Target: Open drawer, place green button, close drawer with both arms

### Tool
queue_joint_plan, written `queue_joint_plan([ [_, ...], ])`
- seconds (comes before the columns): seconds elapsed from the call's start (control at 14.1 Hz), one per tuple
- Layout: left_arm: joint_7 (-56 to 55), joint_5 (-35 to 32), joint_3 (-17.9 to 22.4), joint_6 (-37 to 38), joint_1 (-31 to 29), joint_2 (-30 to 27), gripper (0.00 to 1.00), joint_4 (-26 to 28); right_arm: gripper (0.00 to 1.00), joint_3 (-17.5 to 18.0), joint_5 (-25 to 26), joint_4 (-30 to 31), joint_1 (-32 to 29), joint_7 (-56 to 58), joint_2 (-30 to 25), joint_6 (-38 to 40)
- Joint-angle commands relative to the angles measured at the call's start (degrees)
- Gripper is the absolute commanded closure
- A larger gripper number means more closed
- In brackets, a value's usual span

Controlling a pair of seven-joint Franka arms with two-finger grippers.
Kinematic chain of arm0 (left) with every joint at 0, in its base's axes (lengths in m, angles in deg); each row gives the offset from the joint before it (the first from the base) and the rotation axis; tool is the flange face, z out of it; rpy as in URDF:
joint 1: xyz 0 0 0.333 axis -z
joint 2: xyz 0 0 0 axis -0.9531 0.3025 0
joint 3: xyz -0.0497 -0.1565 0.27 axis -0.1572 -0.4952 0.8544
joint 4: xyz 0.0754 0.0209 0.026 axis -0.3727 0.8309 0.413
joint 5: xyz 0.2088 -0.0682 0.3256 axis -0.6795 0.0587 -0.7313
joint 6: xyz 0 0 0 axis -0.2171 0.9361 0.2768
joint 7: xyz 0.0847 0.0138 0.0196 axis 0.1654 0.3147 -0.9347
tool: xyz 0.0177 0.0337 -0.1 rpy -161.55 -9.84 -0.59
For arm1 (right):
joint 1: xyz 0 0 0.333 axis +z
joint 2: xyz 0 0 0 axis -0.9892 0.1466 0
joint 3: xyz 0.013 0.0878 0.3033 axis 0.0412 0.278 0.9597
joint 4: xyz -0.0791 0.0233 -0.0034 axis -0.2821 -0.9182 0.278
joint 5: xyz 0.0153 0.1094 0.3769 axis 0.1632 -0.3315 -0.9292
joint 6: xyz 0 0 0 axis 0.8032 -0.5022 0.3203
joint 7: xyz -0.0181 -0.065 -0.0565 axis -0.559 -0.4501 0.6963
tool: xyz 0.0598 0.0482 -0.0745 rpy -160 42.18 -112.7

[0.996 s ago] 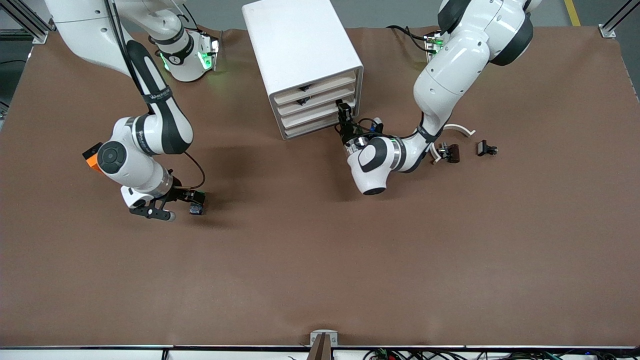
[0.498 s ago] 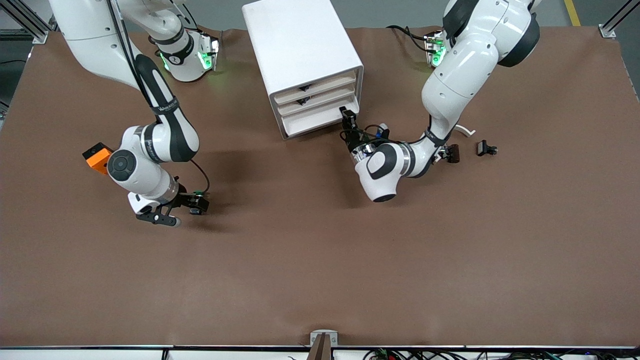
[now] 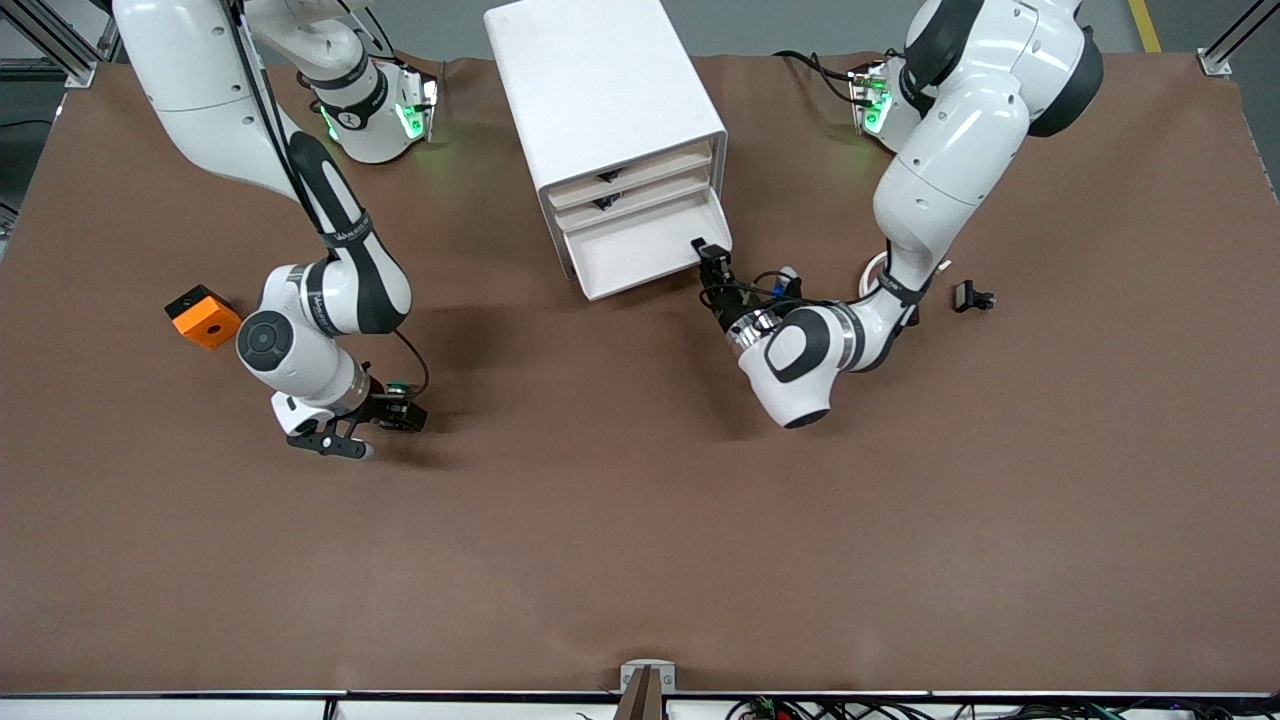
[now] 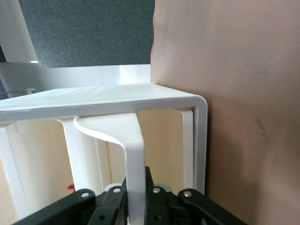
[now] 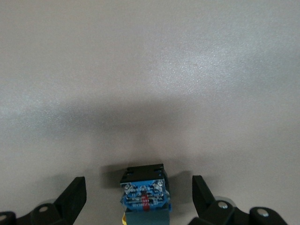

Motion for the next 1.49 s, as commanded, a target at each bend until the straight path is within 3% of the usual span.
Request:
queue_joint_plan([
  [0.0, -0.06, 0.55, -0.42, -0.22, -2.21, 0.6, 0.9, -2.99, 0.0, -0.44, -0.57, -0.85, 0.61, -0.09, 0.57, 0.82],
  [0.07, -0.06, 0.46, -0.42, -0.22, -2.56, 0.61, 0.9, -3.35, 0.03, -0.35, -0.57, -0.76, 0.61, 0.08, 0.57, 0.91],
  [0.36, -0.15, 0.9, 0.37, -0.22, -4.05, 0.61, 0.87, -3.7, 0.98, -0.26, -0.83, 0.2, 0.61, -0.62, 0.39, 0.91],
  [0.57, -0.06, 0.81, 0.37, -0.22, -4.06, 0.96, 0.86, -3.7, 1.0, -0.35, -1.01, 0.38, 0.61, -0.62, -0.04, 1.0],
  [0.71, -0.06, 0.9, 0.37, -0.31, -3.97, 1.31, 0.79, -3.7, 1.0, -0.26, -1.01, 0.03, 0.61, -0.79, -0.83, 3.88],
  [0.78, -0.06, 0.9, 0.37, -0.31, -3.88, 1.31, 0.71, -3.7, 1.0, -0.26, -1.01, -0.32, 0.61, -1.93, -2.14, 5.73],
  [0.93, 0.11, 0.72, 0.37, -0.66, -3.79, 1.31, 0.43, -3.7, 1.0, -0.09, -1.01, -0.5, 2.27, -5.61, -5.04, 8.45],
  [1.0, 0.11, 0.72, 0.37, -0.66, -3.79, 1.31, 0.18, -3.7, 1.0, -0.09, -1.01, -1.02, 3.93, -9.63, -6.54, 10.3],
  [1.07, 0.11, 0.72, 0.37, -0.66, -3.71, 1.31, 0.0, -3.7, 1.0, -0.09, -1.01, -1.9, 5.52, -13.76, -7.51, 12.58],
  [1.42, 0.29, 0.37, 0.37, -0.66, -4.06, 1.05, 0.0, -3.7, 1.0, -0.09, -1.01, -12.69, 16.67, -38.8, -8.05, 22.79],
])
